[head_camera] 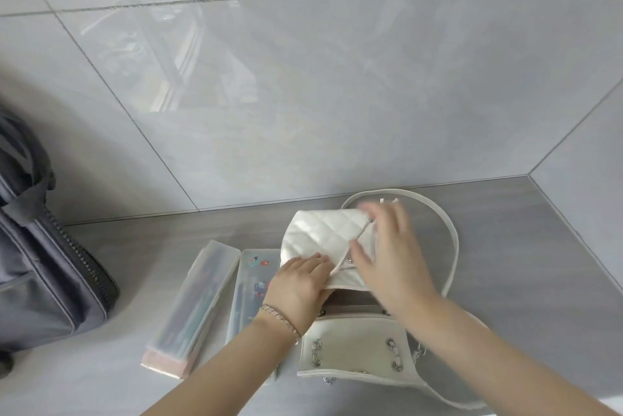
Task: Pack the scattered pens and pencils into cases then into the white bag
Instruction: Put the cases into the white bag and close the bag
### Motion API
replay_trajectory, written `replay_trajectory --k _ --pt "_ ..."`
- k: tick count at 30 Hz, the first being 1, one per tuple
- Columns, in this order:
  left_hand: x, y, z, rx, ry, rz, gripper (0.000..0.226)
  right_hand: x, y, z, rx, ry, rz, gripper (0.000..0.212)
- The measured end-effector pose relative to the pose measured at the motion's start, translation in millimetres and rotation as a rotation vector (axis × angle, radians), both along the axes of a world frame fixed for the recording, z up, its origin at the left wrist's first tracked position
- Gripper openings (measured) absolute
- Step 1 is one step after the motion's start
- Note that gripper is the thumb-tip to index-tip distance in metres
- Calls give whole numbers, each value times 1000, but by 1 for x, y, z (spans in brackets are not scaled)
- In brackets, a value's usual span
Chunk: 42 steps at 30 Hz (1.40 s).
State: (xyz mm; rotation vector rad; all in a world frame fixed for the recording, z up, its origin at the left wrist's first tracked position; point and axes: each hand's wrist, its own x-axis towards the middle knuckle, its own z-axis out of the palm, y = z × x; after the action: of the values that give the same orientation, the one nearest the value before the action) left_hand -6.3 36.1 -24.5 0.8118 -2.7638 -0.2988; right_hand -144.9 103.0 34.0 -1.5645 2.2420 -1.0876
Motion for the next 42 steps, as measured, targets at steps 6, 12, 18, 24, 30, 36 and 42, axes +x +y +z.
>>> replay_trajectory --k 6,12,18,24,30,36,42 --pt "-31 -10 37 254 198 373 35 15 31 -13 456 319 304 53" --pt "-70 -42 79 368 148 509 36 -1 11 -10 491 614 394 32" --pt "-73 -96 81 519 27 664 41 3 49 4 390 648 520 16" --pt "-62 -74 52 484 -101 605 27 -4 38 5 498 473 563 15" --pt "-22 -50 57 737 149 450 35 -20 -8 17 271 213 231 35" --pt "79 -47 -3 513 -161 919 59 -20 -29 7 258 70 163 30" --pt "129 -43 -38 484 -394 994 90 -17 -30 4 224 79 198 25"
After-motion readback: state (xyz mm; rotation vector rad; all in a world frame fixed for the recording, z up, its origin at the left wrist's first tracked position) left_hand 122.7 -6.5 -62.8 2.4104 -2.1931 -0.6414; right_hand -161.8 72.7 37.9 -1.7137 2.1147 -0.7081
